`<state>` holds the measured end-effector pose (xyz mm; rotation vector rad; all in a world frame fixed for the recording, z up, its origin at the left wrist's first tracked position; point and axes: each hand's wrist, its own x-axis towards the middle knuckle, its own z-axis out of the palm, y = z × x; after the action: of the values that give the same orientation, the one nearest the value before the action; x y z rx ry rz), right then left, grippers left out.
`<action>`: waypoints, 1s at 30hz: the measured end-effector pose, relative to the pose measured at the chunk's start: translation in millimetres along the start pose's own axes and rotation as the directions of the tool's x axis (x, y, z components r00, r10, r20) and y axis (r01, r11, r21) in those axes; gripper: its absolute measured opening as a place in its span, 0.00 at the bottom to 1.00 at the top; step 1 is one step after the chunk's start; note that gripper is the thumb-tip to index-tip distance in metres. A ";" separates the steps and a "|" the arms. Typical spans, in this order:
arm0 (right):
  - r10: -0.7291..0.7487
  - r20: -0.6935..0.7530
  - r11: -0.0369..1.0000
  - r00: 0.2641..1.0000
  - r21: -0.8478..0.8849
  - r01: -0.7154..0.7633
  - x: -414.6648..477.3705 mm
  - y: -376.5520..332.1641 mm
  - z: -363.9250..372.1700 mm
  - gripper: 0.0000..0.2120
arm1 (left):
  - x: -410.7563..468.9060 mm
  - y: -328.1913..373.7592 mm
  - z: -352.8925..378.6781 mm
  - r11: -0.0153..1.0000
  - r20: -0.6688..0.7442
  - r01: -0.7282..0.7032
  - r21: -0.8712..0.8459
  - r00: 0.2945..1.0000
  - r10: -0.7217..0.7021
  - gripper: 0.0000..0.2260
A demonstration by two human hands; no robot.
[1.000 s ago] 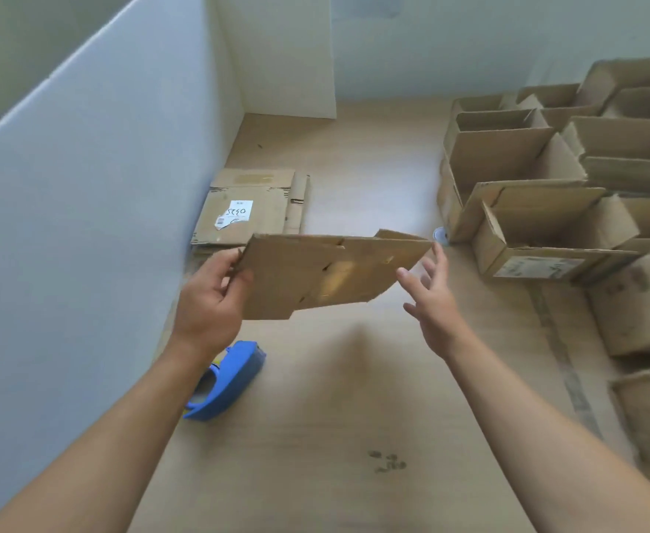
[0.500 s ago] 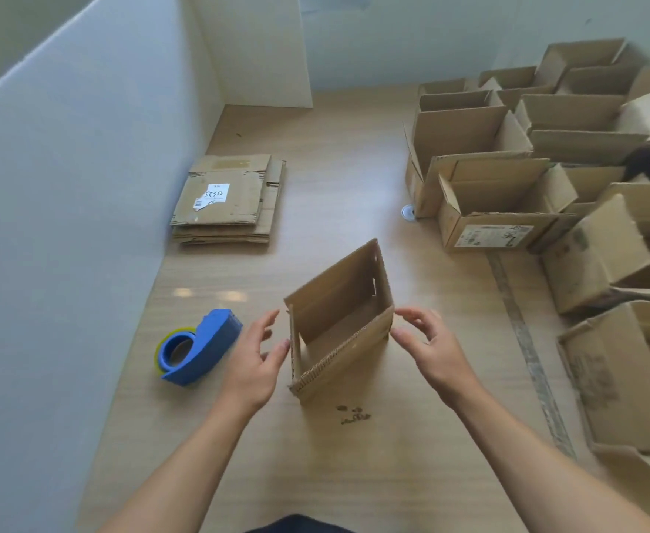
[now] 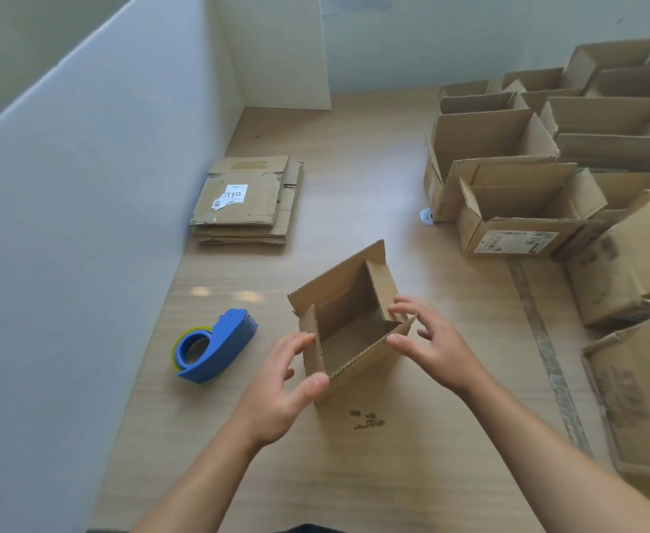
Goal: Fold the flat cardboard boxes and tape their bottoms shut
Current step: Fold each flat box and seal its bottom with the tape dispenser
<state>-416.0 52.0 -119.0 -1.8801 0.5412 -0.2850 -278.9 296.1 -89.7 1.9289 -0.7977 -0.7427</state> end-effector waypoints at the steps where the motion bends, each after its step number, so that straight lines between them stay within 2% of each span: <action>1: -0.024 -0.022 1.000 0.999 -0.018 0.023 -1.0 3.8 0.3 0.21 | 2.2 -2.9 -1.1 0.994 0.044 -0.031 0.104 0.999 0.026 0.36; 3: -0.049 -0.059 0.998 0.997 -0.045 0.046 -3.6 9.3 0.8 0.17 | 5.5 -8.9 -2.4 0.966 0.096 -0.068 0.251 0.994 0.045 0.41; 5: -0.066 -0.096 0.997 0.993 -0.054 0.061 -8.3 9.4 2.5 0.15 | 9.2 -15.4 -0.9 0.938 0.079 -0.066 0.339 0.996 0.041 0.41; 7: -0.067 -0.133 0.997 0.989 -0.033 0.063 -13.6 8.6 5.7 0.15 | 14.3 -19.9 1.1 0.919 0.030 -0.033 0.394 0.999 0.023 0.40; 9: -0.016 -0.182 1.000 0.983 0.018 0.019 -15.1 5.9 7.6 0.13 | 21.0 -21.3 3.9 0.929 -0.002 -0.011 0.371 1.000 0.012 0.37; 10: 0.018 -0.206 1.000 0.978 0.027 -0.013 -13.6 3.9 7.6 0.15 | 24.0 -20.1 6.7 0.944 -0.026 -0.010 0.331 0.999 0.020 0.34; 11: 0.050 -0.227 0.999 0.973 0.015 -0.047 -10.7 0.7 7.5 0.21 | 26.4 -19.2 9.4 0.961 -0.073 -0.013 0.275 0.997 0.035 0.32; 14: 0.142 -0.244 0.987 0.959 -0.036 -0.155 -0.1 -2.9 10.8 0.40 | 32.4 -12.4 14.4 0.994 -0.268 0.023 0.108 0.963 0.007 0.42; 17: 0.164 -0.199 0.977 0.966 -0.099 -0.186 4.6 1.7 20.3 0.45 | 48.1 -6.1 13.7 0.967 -0.301 0.057 0.250 0.954 0.022 0.49; 20: 0.149 -0.214 0.981 0.965 -0.089 -0.171 5.1 10.5 29.3 0.41 | 72.9 4.7 4.6 0.908 -0.198 0.096 0.408 0.980 -0.015 0.45; 24: 0.135 -0.263 0.986 0.955 -0.055 -0.155 9.1 13.6 32.5 0.38 | 75.4 -1.5 5.8 0.855 -0.069 -0.015 0.519 0.996 0.060 0.25; 27: 0.078 -0.220 0.976 0.972 -0.180 -0.119 10.6 14.0 34.2 0.28 | 61.4 -22.7 15.2 0.859 -0.082 -0.050 0.510 0.991 0.106 0.23; 30: 0.104 -0.190 0.955 0.976 -0.254 -0.152 8.6 15.6 43.7 0.21 | 55.8 -29.7 18.0 0.880 -0.132 -0.013 0.475 0.987 0.086 0.26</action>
<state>-392.8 79.0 -150.0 -2.0800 0.8542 -0.3049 -251.3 255.9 -133.7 2.3561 -0.9985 -0.3807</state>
